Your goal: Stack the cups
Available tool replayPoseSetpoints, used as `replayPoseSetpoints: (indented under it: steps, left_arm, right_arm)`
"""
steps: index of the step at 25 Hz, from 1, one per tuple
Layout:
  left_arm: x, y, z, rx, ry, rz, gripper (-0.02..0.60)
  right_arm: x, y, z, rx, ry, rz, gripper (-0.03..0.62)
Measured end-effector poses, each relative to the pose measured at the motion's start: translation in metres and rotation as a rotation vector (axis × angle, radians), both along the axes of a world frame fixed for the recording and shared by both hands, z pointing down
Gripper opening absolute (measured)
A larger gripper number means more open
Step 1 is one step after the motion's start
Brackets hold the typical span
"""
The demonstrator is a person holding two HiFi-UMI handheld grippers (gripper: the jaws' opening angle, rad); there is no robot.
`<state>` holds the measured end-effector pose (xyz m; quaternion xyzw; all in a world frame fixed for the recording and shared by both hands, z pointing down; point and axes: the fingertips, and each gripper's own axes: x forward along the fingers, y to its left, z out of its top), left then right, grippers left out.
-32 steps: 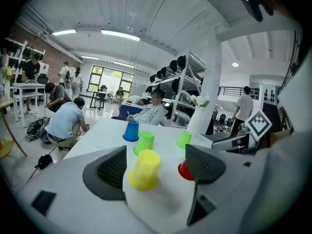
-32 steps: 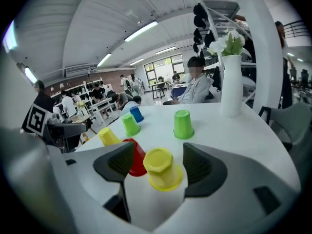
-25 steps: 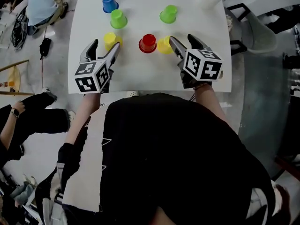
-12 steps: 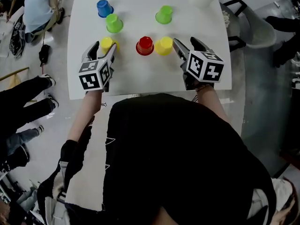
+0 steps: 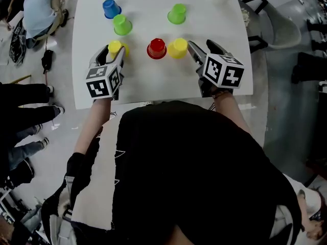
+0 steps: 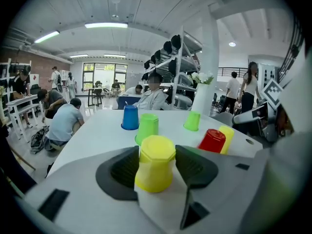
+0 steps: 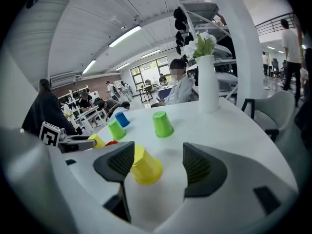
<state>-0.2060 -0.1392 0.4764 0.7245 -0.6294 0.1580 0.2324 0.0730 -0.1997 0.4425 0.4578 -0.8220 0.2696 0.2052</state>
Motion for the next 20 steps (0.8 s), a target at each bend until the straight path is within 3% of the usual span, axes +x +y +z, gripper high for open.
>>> replayPoseSetpoints:
  steps: [20]
  left_arm:
    - [0.047, -0.007, -0.012, 0.038, 0.028, 0.121, 0.235]
  right_arm:
    - [0.012, 0.009, -0.007, 0.048, 0.033, 0.002, 0.313]
